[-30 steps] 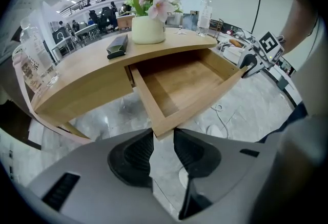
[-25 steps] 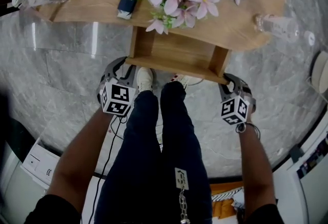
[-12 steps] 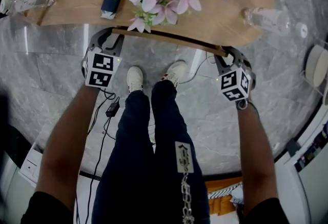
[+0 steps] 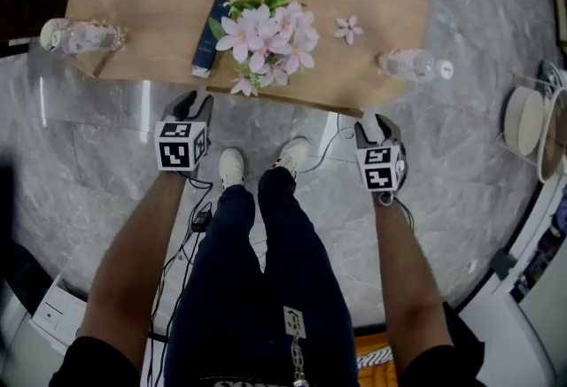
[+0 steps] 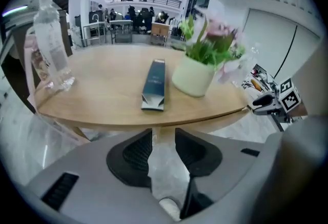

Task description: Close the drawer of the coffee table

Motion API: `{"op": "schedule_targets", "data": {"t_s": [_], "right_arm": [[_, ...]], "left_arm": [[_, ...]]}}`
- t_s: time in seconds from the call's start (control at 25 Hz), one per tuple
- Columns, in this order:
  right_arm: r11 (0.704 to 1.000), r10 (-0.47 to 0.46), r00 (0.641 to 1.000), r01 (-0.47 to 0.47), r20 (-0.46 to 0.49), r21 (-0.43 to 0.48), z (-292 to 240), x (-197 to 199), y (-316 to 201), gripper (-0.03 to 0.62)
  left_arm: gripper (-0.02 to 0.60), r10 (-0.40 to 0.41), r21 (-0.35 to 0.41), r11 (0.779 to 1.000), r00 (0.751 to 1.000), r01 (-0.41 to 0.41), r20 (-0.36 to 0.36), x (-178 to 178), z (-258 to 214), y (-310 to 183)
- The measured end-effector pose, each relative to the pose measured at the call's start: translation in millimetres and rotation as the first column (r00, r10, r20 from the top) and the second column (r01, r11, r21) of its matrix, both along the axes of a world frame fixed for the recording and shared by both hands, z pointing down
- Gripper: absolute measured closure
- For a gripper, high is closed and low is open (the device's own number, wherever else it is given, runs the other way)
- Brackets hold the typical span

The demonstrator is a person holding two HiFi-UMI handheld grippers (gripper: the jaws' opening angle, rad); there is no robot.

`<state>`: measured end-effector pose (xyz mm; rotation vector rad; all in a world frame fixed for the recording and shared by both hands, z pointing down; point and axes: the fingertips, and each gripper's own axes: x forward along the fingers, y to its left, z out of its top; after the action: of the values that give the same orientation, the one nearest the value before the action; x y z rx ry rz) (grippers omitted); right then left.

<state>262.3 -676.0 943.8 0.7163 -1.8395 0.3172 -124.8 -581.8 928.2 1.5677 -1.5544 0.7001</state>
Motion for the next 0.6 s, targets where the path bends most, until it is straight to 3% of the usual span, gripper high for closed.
{"op": "schedule_targets", "data": {"t_s": [0.16,0.24,0.28,0.44,0.6], "right_arm": [[0.999,-0.024,0.998,0.021,0.053,0.043,-90.3,-10.8,17.2,0.376],[0.996,-0.005,0.993,-0.005,0.121,0.086,-148.0,-22.2,17.1,0.378],[0.993,0.011,0.986,-0.03,0.166,0.115,-179.2,-29.3,14.5,0.379],[0.963,-0.006,0.952,-0.077,0.306,0.26,-300.5,-63.5,13.1,0.521],[0.942,-0.079,0.904,-0.07,0.42,0.327,-397.6,-99.4,41.8,0.556]], "left_arm": [[0.427,0.024,0.12,0.993,1.0,-0.022,-0.013,-0.1,-103.7,14.2],[0.444,0.059,0.217,0.975,0.998,-0.055,-0.013,0.4,-171.2,12.9],[0.447,0.078,0.27,0.96,0.997,-0.072,-0.011,0.7,-205.9,9.8],[0.494,0.155,0.445,0.885,0.988,-0.141,0.004,12.2,-331.4,-1.4],[0.56,0.167,0.561,0.805,0.981,-0.193,0.098,22.8,-432.9,3.9]]}}
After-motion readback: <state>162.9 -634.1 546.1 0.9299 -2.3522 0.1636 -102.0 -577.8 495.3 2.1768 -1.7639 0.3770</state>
